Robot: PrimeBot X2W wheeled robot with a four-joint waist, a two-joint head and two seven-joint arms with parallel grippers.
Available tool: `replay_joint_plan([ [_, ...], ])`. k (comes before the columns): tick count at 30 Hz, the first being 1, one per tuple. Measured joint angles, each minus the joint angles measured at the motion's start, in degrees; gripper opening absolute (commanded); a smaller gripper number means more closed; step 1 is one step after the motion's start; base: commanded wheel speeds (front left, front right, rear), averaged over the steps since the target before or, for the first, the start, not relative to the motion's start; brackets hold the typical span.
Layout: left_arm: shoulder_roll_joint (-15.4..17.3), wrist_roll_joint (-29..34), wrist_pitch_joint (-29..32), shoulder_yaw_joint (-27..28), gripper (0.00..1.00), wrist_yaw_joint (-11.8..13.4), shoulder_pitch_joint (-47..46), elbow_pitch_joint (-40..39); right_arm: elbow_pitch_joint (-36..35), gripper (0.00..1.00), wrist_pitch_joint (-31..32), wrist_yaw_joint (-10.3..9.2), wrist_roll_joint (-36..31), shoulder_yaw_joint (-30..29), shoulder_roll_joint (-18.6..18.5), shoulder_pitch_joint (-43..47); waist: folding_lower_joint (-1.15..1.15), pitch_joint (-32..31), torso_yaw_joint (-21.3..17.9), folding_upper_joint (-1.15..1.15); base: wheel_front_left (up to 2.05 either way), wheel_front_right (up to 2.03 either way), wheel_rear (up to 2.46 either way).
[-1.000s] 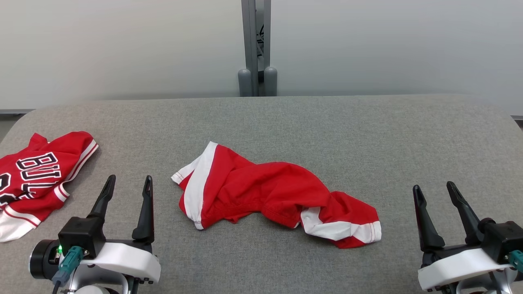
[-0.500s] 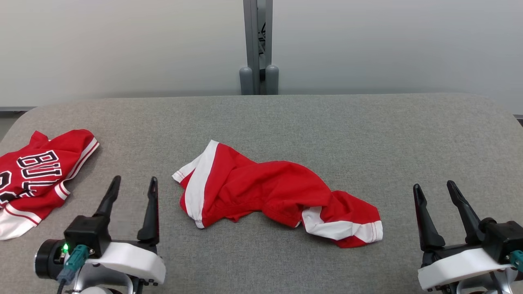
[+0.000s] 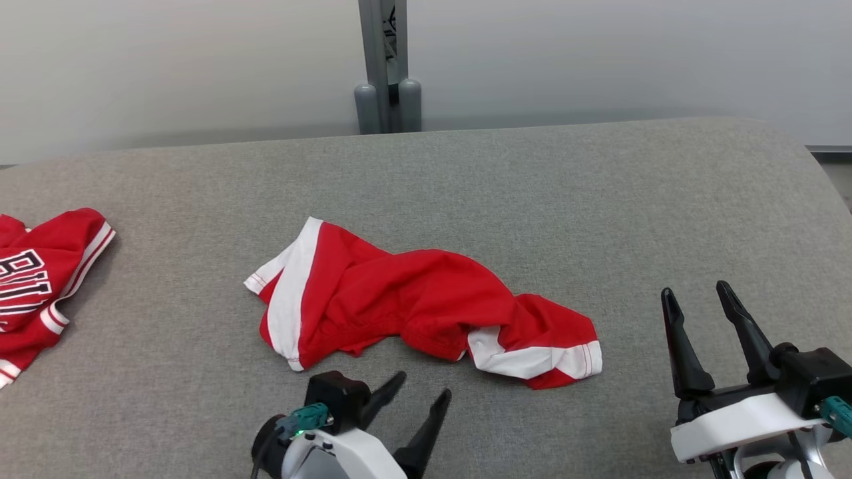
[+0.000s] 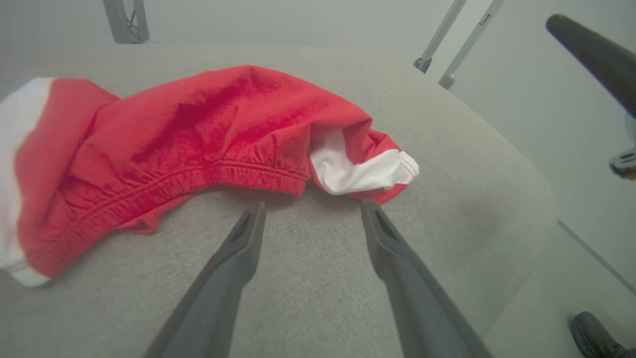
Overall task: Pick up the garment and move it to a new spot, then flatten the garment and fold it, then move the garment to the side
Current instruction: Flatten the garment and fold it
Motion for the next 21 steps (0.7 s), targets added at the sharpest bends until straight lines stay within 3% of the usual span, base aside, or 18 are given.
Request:
replay_joint_plan([
  [3, -1.91, -2.10, 1.31, -1.71, 0.90, -2.93, -1.35, 4.58, 0.04, 1.00, -0.09, 0.00, 0.00, 0.71, 0.00, -0.93, 0.00, 0.89, -1.25, 0.00, 0.00, 0.00, 0.00],
  [5, -2.94, -2.98, 1.68, -2.04, 0.99, -4.36, -2.79, 7.97, 0.18, 1.00, -0.29, 0.00, 0.00, 0.96, 0.00, -1.33, 0.00, 1.56, -2.12, 0.00, 0.00, 0.00, 0.00],
  [11, -5.43, -4.13, -0.75, -1.29, 1.00, -7.04, -8.22, 17.89, 0.75, 1.00, -1.03, 0.00, 0.11, 0.83, -0.02, -2.27, 0.00, 3.95, -4.36, 0.00, 0.00, 0.00, 0.00],
  [20, -6.26, -4.93, -6.61, 1.49, 1.00, -8.28, -13.36, 27.95, 1.53, 1.00, -1.79, 0.00, 0.69, 0.96, -0.01, -3.29, 0.00, 6.12, -6.91, 0.00, 0.00, 0.00, 0.00],
  [21, -6.25, -4.99, -7.20, 1.63, 0.95, -8.36, -13.72, 28.67, 1.62, 1.00, -2.00, 0.00, 0.69, 0.89, -0.01, -3.31, 0.00, 6.26, -7.09, 0.00, 0.00, 0.00, 0.00],
])
